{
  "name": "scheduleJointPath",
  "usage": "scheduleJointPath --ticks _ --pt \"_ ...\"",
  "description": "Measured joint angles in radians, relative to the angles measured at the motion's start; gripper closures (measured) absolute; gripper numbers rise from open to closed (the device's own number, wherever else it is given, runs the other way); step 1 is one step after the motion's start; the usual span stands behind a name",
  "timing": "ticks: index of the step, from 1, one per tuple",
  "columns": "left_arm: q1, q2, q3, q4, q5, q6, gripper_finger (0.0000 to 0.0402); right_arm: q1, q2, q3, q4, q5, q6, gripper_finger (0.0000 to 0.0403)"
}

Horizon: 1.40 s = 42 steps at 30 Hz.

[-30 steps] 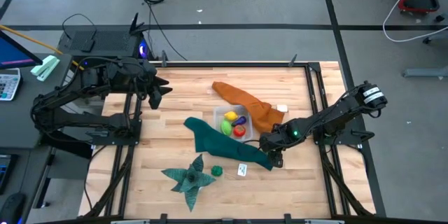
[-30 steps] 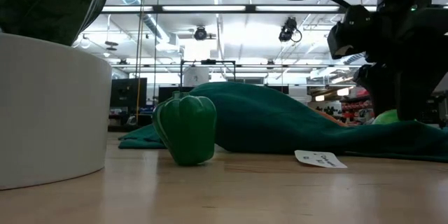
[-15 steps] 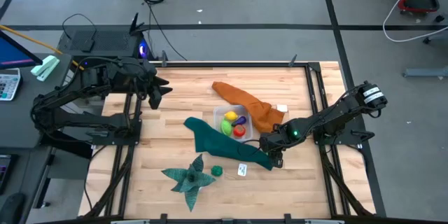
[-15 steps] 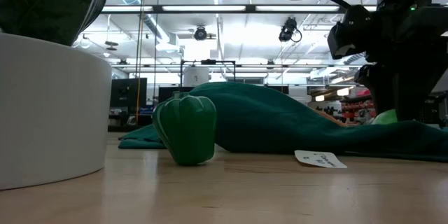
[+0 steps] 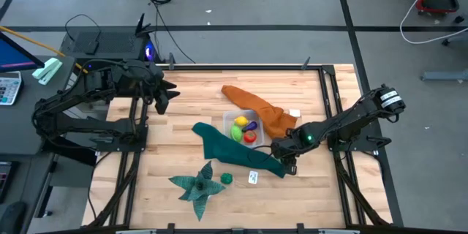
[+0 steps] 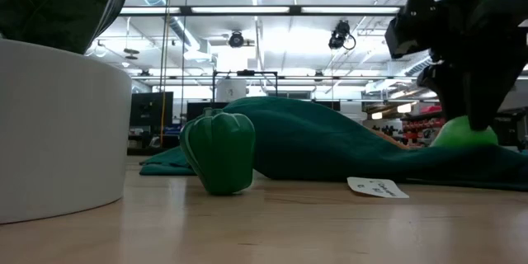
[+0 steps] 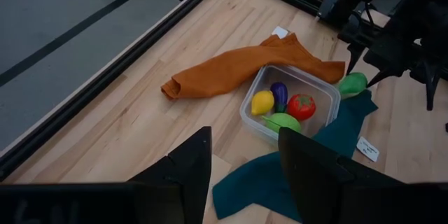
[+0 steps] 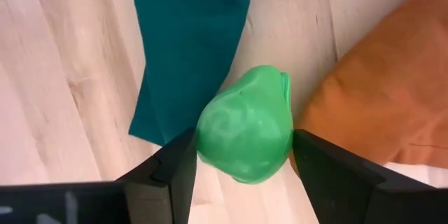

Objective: Pick and placing Produce into tupperware
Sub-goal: Put the green pear into the transparent bin

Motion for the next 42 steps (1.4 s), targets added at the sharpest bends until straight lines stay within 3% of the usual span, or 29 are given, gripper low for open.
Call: scheduleJointPath --ticks 18,25,42 --pt "0.000 0.000 0.000 -0.002 0.000 0.000 0.0229 -0.001 0.000 0.272 -0.263 -0.011 -0.169 0.0218" --pt "0.000 0.000 0.000 -0.002 0.000 0.000 0.0228 -0.069 0.000 0.342 -0.251 0.004 -0.240 0.0218" --pt "0.000 0.000 0.000 -0.002 0.000 0.000 0.0229 -0.291 0.000 0.344 -0.105 -0.021 -0.431 0.0220"
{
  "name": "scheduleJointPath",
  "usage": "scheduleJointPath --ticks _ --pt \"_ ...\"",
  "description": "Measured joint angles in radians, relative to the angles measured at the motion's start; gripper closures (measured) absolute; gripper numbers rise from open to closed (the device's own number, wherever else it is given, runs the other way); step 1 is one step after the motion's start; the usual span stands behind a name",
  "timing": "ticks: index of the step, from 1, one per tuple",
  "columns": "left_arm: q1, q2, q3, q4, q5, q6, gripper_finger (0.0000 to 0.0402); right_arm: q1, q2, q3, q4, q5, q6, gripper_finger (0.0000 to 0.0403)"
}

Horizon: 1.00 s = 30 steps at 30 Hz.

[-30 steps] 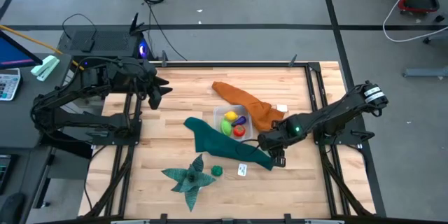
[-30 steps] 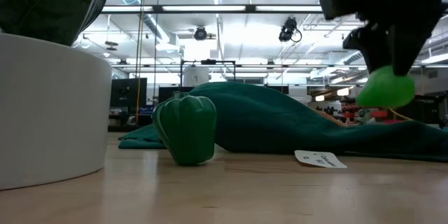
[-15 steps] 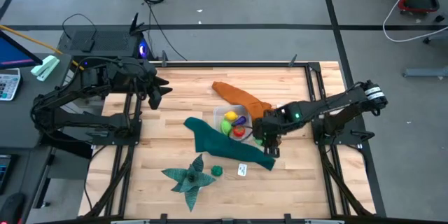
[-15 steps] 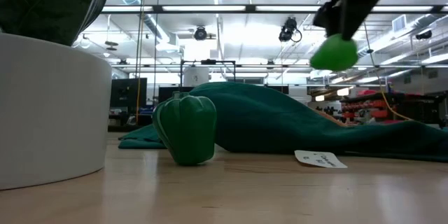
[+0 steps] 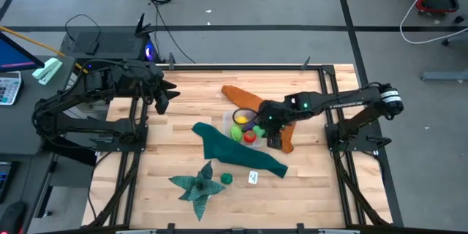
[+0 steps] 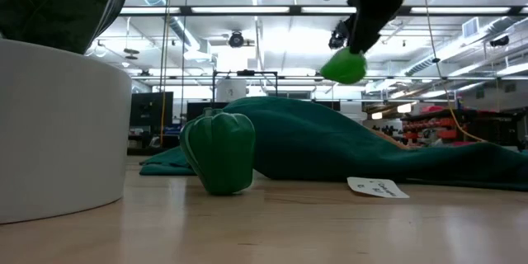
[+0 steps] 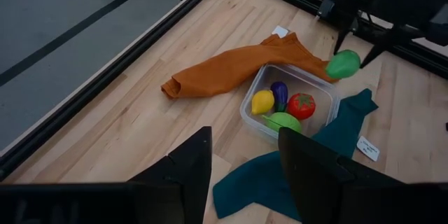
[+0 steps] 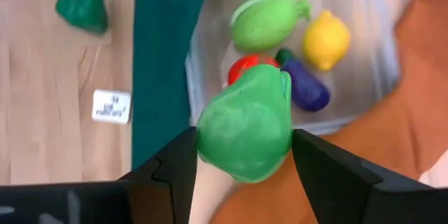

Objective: Pick and placing Produce into tupperware
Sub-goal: Put the green pear into the transparent bin

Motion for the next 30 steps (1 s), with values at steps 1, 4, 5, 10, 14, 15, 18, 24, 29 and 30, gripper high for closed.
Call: scheduleJointPath --ticks 1,4,5,10,14,15,18,24,29,30 --pt "0.000 0.000 0.000 0.000 0.000 0.000 0.0229 -0.009 0.000 0.000 0.012 0.000 -0.002 0.0220" --pt "0.000 0.000 0.000 0.000 0.000 0.000 0.0228 -0.034 0.003 0.000 0.031 -0.011 -0.007 0.0220" --pt "0.000 0.000 0.000 0.000 0.000 0.001 0.0229 -0.042 0.010 0.000 0.033 -0.021 -0.016 0.0220" --pt "0.000 0.000 0.000 0.000 0.000 0.001 0.0229 -0.072 0.083 0.010 0.032 -0.072 -0.062 0.0220" --pt "0.000 0.000 0.000 0.000 0.000 0.000 0.0228 -0.072 0.155 0.060 0.017 -0.073 -0.113 0.0220" --pt "0.000 0.000 0.000 0.000 0.000 0.000 0.0229 -0.071 0.172 0.078 0.010 -0.074 -0.125 0.0220" --pt "0.000 0.000 0.000 0.000 0.000 0.000 0.0230 -0.074 0.220 0.131 -0.009 -0.074 -0.162 0.0220" --pt "0.000 0.000 0.000 0.000 0.000 0.000 0.0230 -0.104 0.302 0.201 -0.037 -0.073 -0.201 0.0220" --pt "0.000 0.000 0.000 0.000 0.000 0.001 0.0228 -0.138 0.344 0.208 -0.050 -0.050 -0.221 0.0220" --pt "0.000 0.000 0.000 0.000 0.000 0.001 0.0229 -0.142 0.348 0.208 -0.052 -0.049 -0.222 0.0220"
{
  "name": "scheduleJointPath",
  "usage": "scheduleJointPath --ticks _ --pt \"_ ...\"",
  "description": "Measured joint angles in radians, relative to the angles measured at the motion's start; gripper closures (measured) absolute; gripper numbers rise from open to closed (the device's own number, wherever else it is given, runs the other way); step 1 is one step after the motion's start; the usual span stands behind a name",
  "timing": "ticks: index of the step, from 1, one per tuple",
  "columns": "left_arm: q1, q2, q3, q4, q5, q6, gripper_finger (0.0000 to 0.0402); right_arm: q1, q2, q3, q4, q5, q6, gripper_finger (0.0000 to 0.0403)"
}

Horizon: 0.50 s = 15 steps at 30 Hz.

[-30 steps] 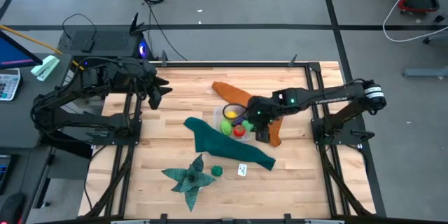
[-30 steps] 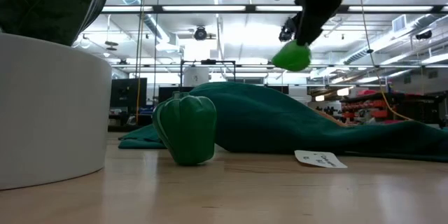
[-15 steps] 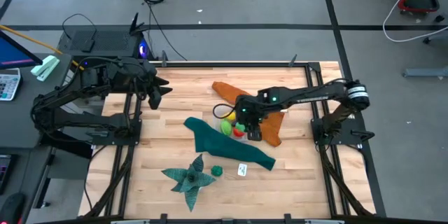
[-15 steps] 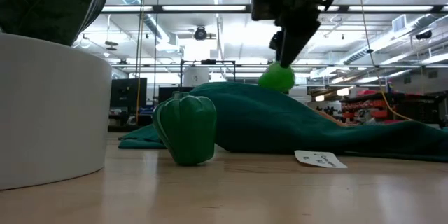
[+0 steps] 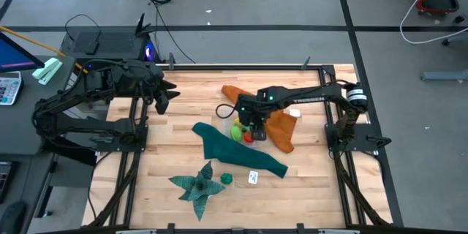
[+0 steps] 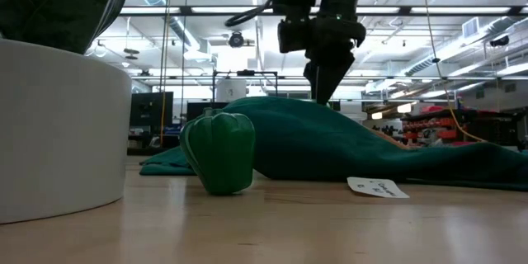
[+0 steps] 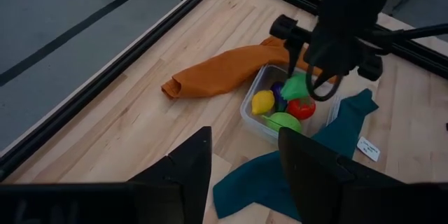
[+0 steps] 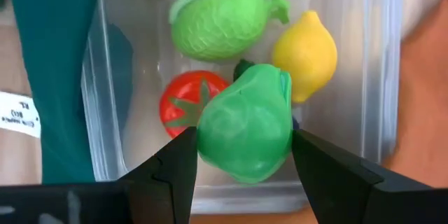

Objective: Pick and placing Produce into tupperware
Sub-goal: Put the green pear into the transparent bin

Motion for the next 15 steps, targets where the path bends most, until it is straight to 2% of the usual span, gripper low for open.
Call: scheduleJointPath --ticks 8,15 --pt "0.000 0.000 0.000 -0.004 0.000 0.000 0.0230 -0.007 -0.006 0.000 -0.017 0.003 -0.008 0.0218" --pt "-0.001 0.000 0.000 -0.008 0.000 0.000 0.0228 -0.007 -0.005 0.000 -0.020 0.003 -0.006 0.0177"
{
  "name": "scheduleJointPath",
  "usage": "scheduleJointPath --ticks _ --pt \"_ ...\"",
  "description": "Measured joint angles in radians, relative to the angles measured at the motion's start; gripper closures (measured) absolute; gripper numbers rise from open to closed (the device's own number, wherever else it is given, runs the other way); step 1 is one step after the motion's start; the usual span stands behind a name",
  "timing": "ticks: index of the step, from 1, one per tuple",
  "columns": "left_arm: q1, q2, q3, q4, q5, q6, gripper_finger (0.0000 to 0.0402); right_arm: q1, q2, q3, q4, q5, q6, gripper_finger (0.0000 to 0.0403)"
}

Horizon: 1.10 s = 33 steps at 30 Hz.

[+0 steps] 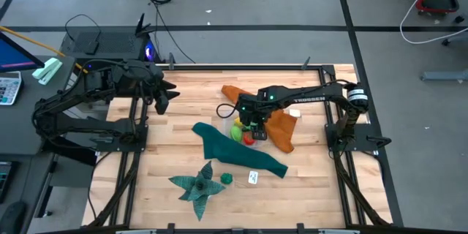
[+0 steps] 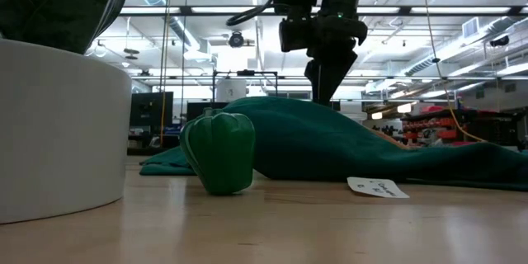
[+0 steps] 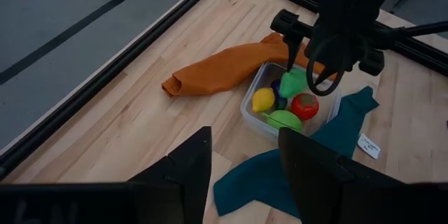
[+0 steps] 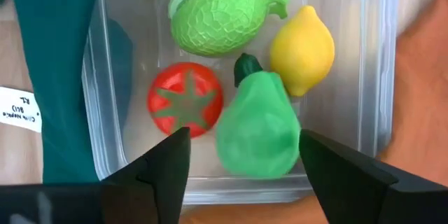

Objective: Pick and placing Produce into tupperware
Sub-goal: Put the green pear into the transparent bin, then put the green bell pepper into the transparent bin

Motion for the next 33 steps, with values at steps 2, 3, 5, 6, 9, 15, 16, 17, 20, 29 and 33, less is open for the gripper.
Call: scheduleJointPath --ticks 2,3,5,6,9,15,16,17,20,29,33 --pt "0.000 0.000 0.000 0.000 0.000 0.000 0.0229 0.000 0.000 0.000 -0.002 0.000 0.000 0.0163" --pt "0.000 0.000 0.000 0.000 0.000 0.000 0.0230 0.000 0.000 0.000 -0.002 0.000 0.001 0.0157" --pt "0.000 0.000 0.000 0.000 0.000 0.000 0.0230 0.000 0.000 0.000 -0.002 0.000 0.008 0.0146" --pt "0.000 0.000 0.000 0.000 0.000 0.001 0.0229 0.000 0.000 0.000 -0.002 0.000 0.010 0.0141" --pt "0.000 0.000 0.000 0.000 0.000 0.001 0.0230 0.002 0.000 0.000 -0.002 0.000 0.014 0.0133" --pt "0.000 0.000 0.000 0.001 0.000 0.002 0.0228 0.022 -0.044 0.000 -0.035 0.001 0.063 0.0133" --pt "0.000 0.000 0.000 0.000 0.000 0.002 0.0228 0.029 -0.054 0.000 -0.052 0.001 0.071 0.0135" --pt "0.000 0.000 0.000 0.000 0.000 0.001 0.0228 0.037 -0.069 0.000 -0.065 0.001 0.076 0.0136" --pt "0.000 0.000 0.000 0.000 0.000 0.000 0.0228 0.066 -0.115 -0.001 -0.093 0.001 0.096 0.0140" --pt "0.000 0.000 0.000 0.000 0.000 0.000 0.0228 0.178 -0.254 -0.001 -0.106 0.000 0.285 0.0144" --pt "0.000 0.000 0.000 0.000 0.000 -0.001 0.0228 0.246 -0.282 -0.012 -0.104 0.001 0.356 0.0144"
